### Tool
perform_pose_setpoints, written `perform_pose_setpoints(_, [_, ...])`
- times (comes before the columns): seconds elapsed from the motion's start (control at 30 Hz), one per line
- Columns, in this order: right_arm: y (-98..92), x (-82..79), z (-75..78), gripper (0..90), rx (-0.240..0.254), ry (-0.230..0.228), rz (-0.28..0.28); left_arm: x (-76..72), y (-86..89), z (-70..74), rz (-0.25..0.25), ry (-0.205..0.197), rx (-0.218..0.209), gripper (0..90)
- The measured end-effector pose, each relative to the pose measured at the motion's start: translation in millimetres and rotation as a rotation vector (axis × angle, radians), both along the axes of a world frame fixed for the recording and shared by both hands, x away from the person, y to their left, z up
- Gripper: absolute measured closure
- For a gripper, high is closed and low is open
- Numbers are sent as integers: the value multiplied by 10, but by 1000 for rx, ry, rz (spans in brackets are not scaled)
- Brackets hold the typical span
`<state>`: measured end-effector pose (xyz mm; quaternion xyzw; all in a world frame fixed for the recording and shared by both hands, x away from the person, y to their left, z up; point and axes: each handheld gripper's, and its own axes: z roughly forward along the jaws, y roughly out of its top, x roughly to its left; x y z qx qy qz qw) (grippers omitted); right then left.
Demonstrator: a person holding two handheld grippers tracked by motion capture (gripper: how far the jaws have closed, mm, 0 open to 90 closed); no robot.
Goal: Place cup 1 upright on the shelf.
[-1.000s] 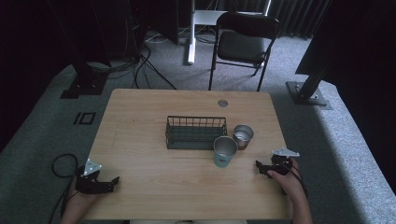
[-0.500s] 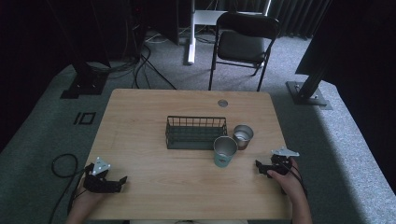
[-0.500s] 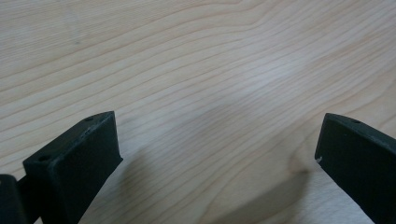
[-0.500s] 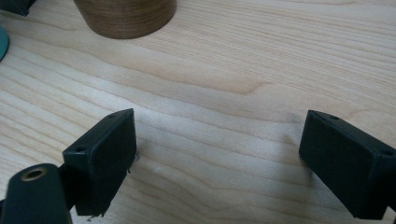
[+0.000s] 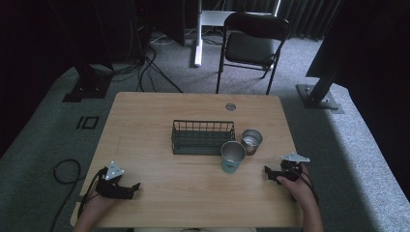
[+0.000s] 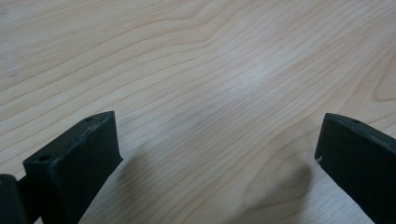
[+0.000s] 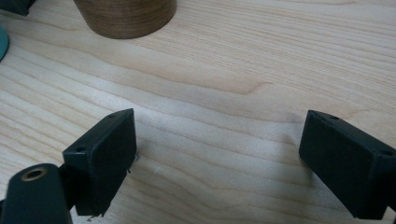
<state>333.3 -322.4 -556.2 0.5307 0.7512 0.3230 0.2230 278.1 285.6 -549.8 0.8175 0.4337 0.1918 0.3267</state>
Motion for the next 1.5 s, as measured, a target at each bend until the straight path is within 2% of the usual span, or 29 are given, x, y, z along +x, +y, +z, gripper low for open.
perform_pose_setpoints(0.43, [0,0,0,109,-1,-1,2,44,-256,60,-78,1,-4,5])
perform_pose_setpoints(0.7, [0,0,0,109,-1,-1,2,83,-473,108,-145,-21,-30,6])
perform_pose_setpoints(0.77, [0,1,0,109,0,0,2,83,-473,108,-145,-21,-30,6])
perform_pose_setpoints(0.93, [0,1,0,109,0,-1,2,122,-626,156,-197,-33,-49,6])
perform_pose_setpoints(1.17, [0,0,0,109,-1,-1,3,148,-814,199,-240,-49,-63,7])
perform_pose_setpoints(1.5, [0,0,0,109,0,-1,3,181,-977,250,-284,-69,-67,7])
